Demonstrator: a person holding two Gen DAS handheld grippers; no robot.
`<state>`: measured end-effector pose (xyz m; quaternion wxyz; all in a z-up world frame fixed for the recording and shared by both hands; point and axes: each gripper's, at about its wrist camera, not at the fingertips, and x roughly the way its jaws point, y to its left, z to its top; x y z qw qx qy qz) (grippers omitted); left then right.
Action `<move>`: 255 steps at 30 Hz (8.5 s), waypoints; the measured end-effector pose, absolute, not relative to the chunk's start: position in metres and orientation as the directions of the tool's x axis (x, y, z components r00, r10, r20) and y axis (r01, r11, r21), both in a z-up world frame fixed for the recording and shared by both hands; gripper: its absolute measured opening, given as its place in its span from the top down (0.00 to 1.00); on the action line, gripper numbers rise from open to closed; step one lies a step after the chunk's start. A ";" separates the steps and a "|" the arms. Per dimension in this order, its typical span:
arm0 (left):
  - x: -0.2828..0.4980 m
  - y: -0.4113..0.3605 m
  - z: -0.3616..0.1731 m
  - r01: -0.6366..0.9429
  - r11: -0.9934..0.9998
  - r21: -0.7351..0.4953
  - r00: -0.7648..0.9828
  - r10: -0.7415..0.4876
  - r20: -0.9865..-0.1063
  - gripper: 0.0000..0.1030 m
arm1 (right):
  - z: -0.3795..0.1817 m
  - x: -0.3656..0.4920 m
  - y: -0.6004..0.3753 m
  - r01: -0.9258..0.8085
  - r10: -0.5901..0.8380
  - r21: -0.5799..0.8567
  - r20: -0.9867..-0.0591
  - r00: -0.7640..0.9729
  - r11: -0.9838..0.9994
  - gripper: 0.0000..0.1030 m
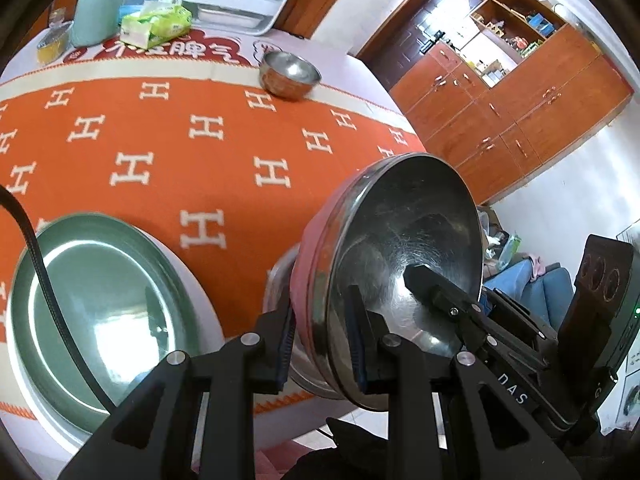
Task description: Organize plates and bowls
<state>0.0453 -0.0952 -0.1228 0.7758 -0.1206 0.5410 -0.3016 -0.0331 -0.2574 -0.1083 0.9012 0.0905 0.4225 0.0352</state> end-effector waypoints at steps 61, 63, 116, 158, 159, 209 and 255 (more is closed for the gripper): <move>0.097 -0.131 -0.097 0.522 0.782 -0.341 0.247 -0.522 -0.816 0.24 | -0.113 -0.056 -0.273 0.374 -0.094 0.172 -0.797 0.596 0.912 0.45; 0.104 -0.128 -0.091 0.506 0.789 -0.349 0.262 -0.526 -0.809 0.21 | -0.112 -0.053 -0.273 0.364 -0.092 0.170 -0.794 0.601 0.916 0.44; 0.350 -0.227 -0.129 -0.083 0.972 -0.222 0.366 -0.177 -0.914 0.17 | -0.126 0.275 -0.395 -0.207 0.310 0.231 -0.737 0.601 0.951 0.33; 0.371 -0.246 -0.220 -0.066 0.941 -0.333 0.304 -0.299 -0.905 0.80 | -0.198 0.295 -0.402 -0.108 0.385 0.388 -0.763 0.520 0.915 0.83; 0.368 -0.247 -0.218 -0.060 0.942 -0.331 0.303 -0.299 -0.905 0.80 | -0.196 0.293 -0.402 -0.109 0.383 0.385 -0.762 0.522 0.916 0.83; 0.092 -0.184 -0.077 -0.037 0.947 -0.320 0.527 -0.254 -0.811 0.78 | -0.066 0.065 -0.336 -0.409 0.467 0.264 -0.690 0.553 0.874 0.83; 0.031 -0.167 -0.154 -0.159 0.957 -0.245 0.337 -0.180 -0.924 0.73 | -0.137 0.030 -0.303 -0.383 0.400 0.271 -0.860 0.316 0.883 0.83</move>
